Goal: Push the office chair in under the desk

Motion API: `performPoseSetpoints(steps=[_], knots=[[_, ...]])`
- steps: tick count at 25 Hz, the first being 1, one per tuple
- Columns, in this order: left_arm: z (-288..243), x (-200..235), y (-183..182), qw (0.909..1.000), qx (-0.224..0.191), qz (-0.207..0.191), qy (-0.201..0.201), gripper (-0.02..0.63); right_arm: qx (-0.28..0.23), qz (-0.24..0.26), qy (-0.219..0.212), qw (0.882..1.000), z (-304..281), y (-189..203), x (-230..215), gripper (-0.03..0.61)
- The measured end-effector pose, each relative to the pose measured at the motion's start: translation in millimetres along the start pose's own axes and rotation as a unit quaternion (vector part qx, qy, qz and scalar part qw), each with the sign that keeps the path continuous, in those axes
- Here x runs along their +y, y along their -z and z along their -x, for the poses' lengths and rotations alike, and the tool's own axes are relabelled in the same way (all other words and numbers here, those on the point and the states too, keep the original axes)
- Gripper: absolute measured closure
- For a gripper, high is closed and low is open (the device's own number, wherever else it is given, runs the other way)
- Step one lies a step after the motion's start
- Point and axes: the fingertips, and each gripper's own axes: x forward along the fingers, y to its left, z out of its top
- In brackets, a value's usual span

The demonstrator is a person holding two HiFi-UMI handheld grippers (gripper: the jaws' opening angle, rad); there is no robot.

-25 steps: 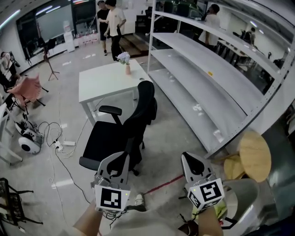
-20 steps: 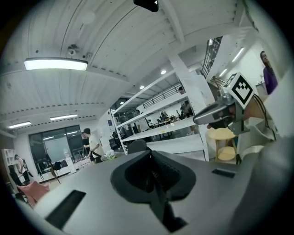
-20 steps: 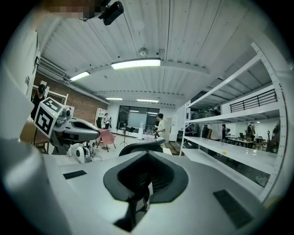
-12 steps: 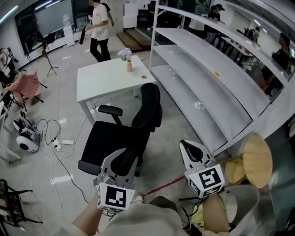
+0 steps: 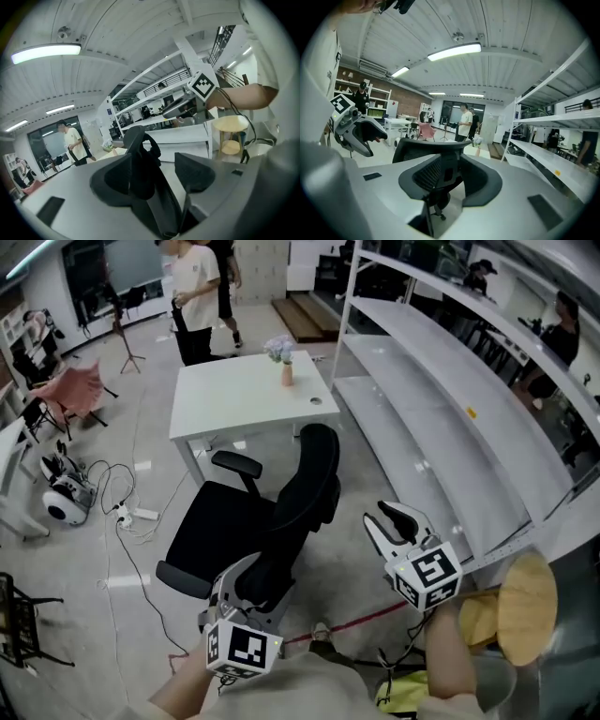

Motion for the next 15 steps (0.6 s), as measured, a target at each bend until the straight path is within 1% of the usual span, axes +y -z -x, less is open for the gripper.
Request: performPoseSetpoints(steps=[4, 8, 12, 15], knots=[[-24.5, -10.5, 13.6, 0.9987, 0.049, -0.011, -0.011, 0.325, 0.021, 0.021, -0.053, 0.998, -36.0, 15.5, -27.7, 0.410], [-44.5, -19.6, 36.2, 0.9932, 0.114, -0.007, -0.025, 0.325, 0.047, 0.064, -0.107, 0.991, -71.4, 32.6, -49.3, 0.391], [-58.3, -27.0, 60.5, 0.9850, 0.165, 0.004, -0.052, 0.356, 0.082, 0.116, -0.164, 0.976, -103.9, 54.5, -62.1, 0.366], [-65.4, -28.3, 80.0, 0.9770, 0.203, 0.008, -0.066, 0.362, 0.090, 0.154, -0.201, 0.963, -127.5, 61.8, -64.0, 0.336]])
